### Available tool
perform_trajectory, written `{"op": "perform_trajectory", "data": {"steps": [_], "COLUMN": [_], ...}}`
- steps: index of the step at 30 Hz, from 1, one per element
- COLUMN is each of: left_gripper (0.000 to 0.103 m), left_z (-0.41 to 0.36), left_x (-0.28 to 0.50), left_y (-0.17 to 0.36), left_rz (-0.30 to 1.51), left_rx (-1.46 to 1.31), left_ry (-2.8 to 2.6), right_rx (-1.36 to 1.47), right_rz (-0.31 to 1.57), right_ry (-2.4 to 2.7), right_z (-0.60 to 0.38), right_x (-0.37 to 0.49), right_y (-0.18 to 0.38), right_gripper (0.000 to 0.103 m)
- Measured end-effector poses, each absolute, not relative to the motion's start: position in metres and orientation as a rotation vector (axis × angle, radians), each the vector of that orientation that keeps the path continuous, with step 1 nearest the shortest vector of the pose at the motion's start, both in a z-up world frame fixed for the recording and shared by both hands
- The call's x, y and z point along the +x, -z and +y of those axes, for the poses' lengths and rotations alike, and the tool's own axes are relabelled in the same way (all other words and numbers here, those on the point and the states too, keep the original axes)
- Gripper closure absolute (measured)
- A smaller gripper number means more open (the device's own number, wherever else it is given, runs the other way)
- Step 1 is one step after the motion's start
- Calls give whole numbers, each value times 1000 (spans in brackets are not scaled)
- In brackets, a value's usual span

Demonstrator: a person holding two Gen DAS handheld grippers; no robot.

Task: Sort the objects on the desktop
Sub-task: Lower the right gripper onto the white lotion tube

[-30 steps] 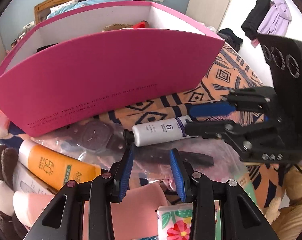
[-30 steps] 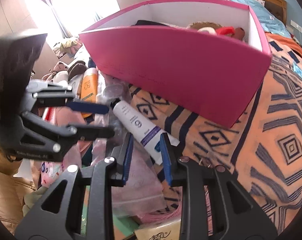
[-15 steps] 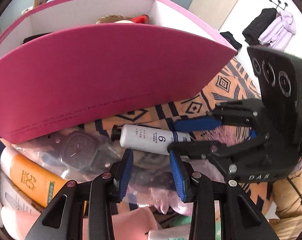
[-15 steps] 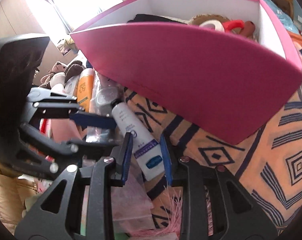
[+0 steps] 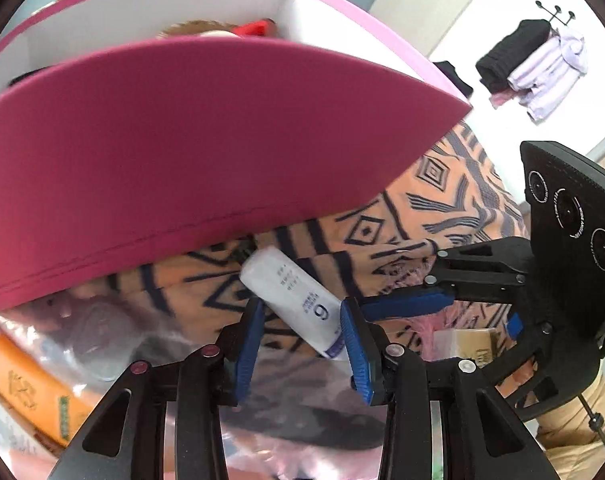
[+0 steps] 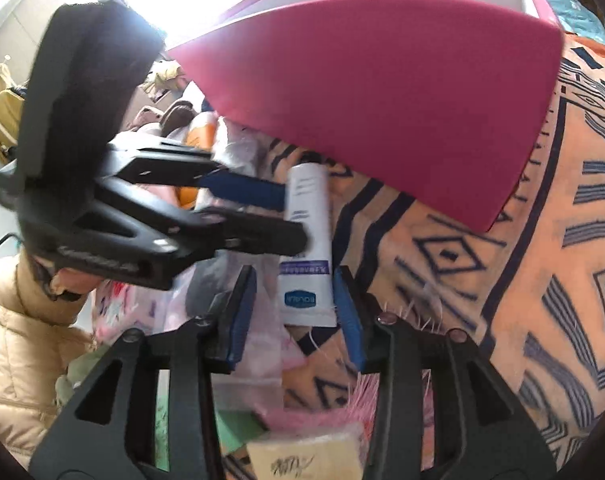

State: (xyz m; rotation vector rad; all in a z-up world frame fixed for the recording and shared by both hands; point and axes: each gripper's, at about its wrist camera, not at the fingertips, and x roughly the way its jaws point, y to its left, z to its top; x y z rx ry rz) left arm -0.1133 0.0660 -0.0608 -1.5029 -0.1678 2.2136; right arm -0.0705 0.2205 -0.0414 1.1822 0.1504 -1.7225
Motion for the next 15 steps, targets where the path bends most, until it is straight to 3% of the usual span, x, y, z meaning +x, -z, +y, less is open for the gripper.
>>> {"op": "perform_trajectory", "data": {"steps": [15], "left_gripper": [64], "left_z": [57], "left_x": [-110], "left_y": [60], "left_rz": [-176], "left_rx": [-1508], "left_ry": [-2234], "right_rx": [1168], "right_rz": [40], "right_ry": [1804], "right_z": [241], "right_x": [-92], "right_y": [31], "right_gripper": [62]}}
